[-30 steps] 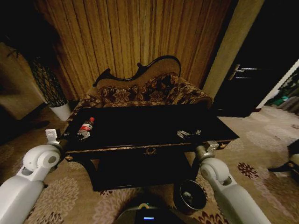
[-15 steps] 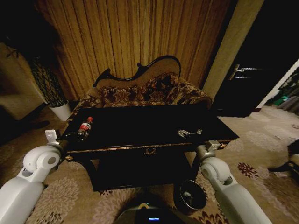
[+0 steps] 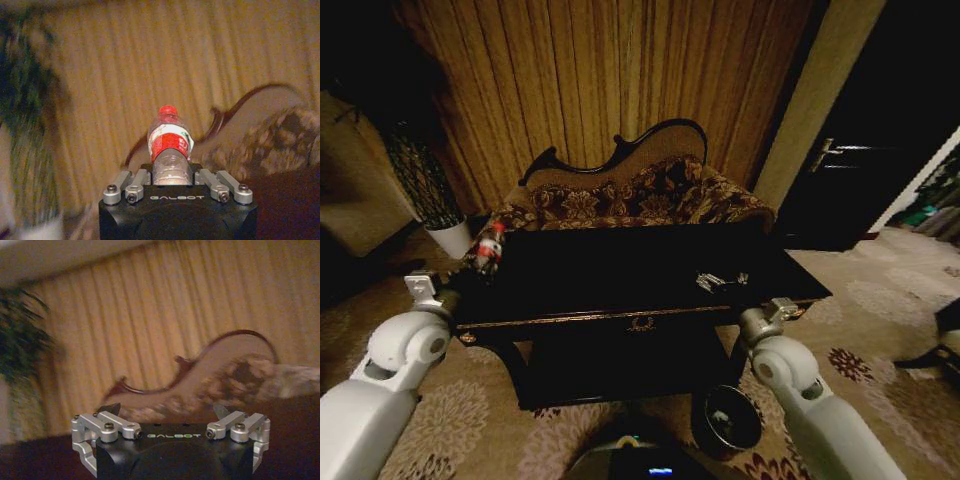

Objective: Move to the front of the table and place the trash on the table into the trash bin.

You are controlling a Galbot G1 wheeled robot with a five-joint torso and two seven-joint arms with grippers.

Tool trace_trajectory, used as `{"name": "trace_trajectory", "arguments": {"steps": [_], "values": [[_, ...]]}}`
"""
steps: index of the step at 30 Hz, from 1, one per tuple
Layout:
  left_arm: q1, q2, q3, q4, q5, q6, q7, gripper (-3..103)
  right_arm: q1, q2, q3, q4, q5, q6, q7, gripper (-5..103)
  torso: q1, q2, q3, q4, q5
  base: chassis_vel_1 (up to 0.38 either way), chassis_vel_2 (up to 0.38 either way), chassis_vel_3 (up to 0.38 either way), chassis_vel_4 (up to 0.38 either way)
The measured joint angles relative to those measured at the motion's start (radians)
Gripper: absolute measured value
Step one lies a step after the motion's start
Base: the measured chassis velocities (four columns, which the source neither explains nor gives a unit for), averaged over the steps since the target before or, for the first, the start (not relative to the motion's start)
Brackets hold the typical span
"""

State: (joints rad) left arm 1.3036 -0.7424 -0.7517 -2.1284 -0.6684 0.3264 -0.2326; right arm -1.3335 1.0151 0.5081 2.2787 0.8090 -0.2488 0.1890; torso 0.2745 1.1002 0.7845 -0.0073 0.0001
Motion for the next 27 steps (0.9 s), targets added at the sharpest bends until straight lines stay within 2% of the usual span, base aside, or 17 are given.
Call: {"name": "trace_trajectory", "arguments": {"steps": [1,3,4,7,14,17,18,21,23,25,27], "values": [[0.0,0.0,0.0,0.0,0.0,0.0,0.0,33,0.0,0.0,0.0,0.0,0.0,0.0,0.0,100,0.0,0.0,0.0,0.0,0.0,0.0,0.0,0.0,0.0],[-0.009,0.008,0.019,-0.012,0.045,-0.046,0.023,33,0.006,-0.017,-0.001,0.056,0.08,-0.009,0.0,100,0.0,0.0,0.0,0.0,0.0,0.0,0.0,0.0,0.0],[-0.009,0.008,0.019,-0.012,0.045,-0.046,0.023,33,0.006,-0.017,-0.001,0.056,0.08,-0.009,0.0,100,0.0,0.0,0.0,0.0,0.0,0.0,0.0,0.0,0.0],[-0.044,0.031,0.086,-0.057,0.093,-0.108,0.044,33,0.027,-0.066,-0.012,0.126,0.198,-0.016,-0.003,100,0.0,0.0,0.0,-0.0001,-0.0002,0.0,0.0,0.0,0.0],[-0.173,0.065,0.181,-0.105,0.069,-0.115,0.068,33,0.122,-0.135,-0.043,0.108,0.306,-0.02,-0.048,100,0.0,0.0,0.0,-0.0003,0.0001,0.0,0.0,0.0,0.0],[-0.235,0.079,0.215,-0.122,0.053,-0.116,0.092,33,0.253,-0.187,-0.102,0.009,0.385,-0.034,-0.103,100,0.0,0.0,0.0,-0.0004,0.0001,0.0,0.0,0.0,0.0],[-0.235,0.079,0.215,-0.122,0.053,-0.116,0.092,33,0.253,-0.187,-0.102,0.009,0.385,-0.034,-0.103,100,0.0,0.0,0.0,-0.0004,0.0001,0.0,0.0,0.0,0.0],[-0.255,0.088,0.233,-0.141,0.043,-0.11,0.118,33,0.427,-0.216,-0.193,-0.108,0.475,-0.04,-0.126,100,0.0,0.0,0.0,0.0003,0.0001,0.0,0.0,0.0,0.0],[-0.256,0.089,0.235,-0.144,0.043,-0.109,0.125,33,0.457,-0.216,-0.209,-0.127,0.492,-0.042,-0.13,100,0.0,0.0,0.0,0.0002,0.0001,0.0,0.0,0.0,0.0],[-0.257,0.097,0.243,-0.154,0.041,-0.108,0.143,33,0.566,-0.201,-0.274,-0.192,0.554,-0.054,-0.15,100,0.0,0.0,0.0,0.0001,-0.0002,0.0,0.0,0.0,0.0],[-0.267,0.114,0.256,-0.155,0.037,-0.114,0.164,33,0.629,-0.179,-0.315,-0.227,0.577,-0.059,-0.168,100,0.0,0.0,0.0,0.0005,-0.0002,0.0,0.0,0.0,0.0]]}}
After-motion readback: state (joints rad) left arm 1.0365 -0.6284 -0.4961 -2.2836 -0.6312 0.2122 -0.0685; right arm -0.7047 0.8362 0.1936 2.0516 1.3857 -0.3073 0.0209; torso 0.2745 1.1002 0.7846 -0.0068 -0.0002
